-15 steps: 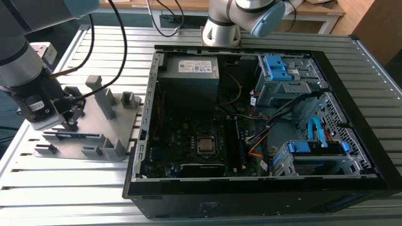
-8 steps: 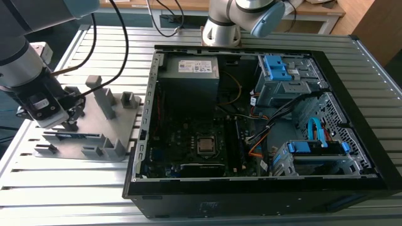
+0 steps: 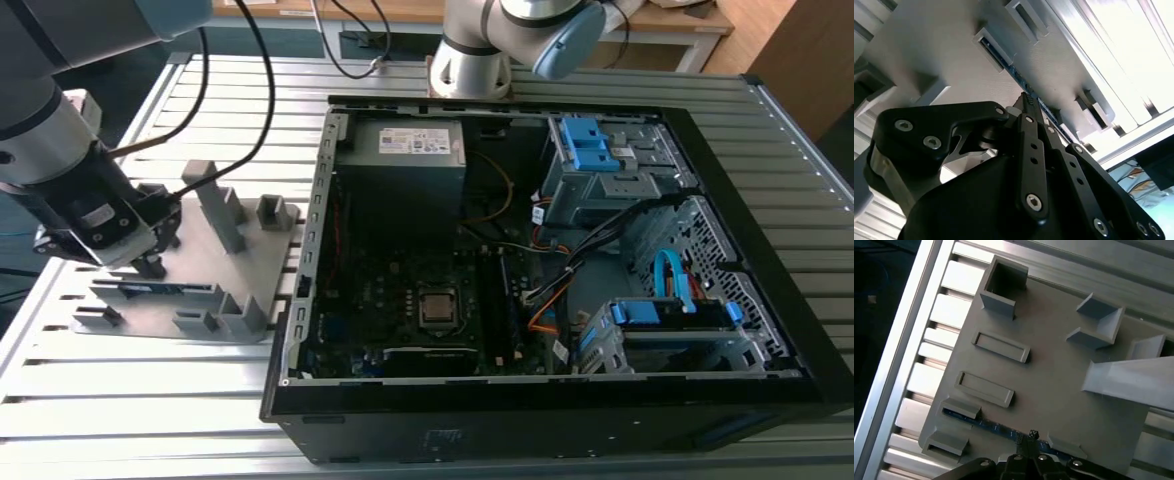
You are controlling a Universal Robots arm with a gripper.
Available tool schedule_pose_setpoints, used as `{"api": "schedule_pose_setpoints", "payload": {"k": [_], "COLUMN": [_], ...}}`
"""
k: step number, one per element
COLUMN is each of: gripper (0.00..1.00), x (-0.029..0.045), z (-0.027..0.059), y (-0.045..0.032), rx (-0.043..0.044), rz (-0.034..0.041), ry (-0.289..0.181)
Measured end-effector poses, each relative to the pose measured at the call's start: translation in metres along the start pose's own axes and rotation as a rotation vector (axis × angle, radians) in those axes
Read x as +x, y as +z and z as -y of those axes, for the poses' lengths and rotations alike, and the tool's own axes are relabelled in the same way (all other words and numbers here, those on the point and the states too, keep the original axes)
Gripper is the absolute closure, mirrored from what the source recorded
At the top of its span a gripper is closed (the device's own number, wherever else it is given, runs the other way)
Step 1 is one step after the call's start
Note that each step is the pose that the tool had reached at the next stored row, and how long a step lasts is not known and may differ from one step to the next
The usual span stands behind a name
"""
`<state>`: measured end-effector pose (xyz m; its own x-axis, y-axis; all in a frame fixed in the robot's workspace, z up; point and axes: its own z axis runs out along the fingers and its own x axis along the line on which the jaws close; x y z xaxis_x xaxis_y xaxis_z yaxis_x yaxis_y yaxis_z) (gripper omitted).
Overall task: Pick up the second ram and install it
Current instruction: 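Pick up the second ram and move it above second insertion slot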
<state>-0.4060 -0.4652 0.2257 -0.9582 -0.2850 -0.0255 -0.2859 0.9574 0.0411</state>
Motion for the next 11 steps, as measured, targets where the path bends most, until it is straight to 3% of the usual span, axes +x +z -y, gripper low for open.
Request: {"api": "schedule_pose_setpoints", "payload": {"k": [11], "gripper": [0.9], "x": [0.0], "z": [0.0], "y": [0.0], "rx": [-0.0032], "rz": [-0.0052], "ry": [-0.126]}}
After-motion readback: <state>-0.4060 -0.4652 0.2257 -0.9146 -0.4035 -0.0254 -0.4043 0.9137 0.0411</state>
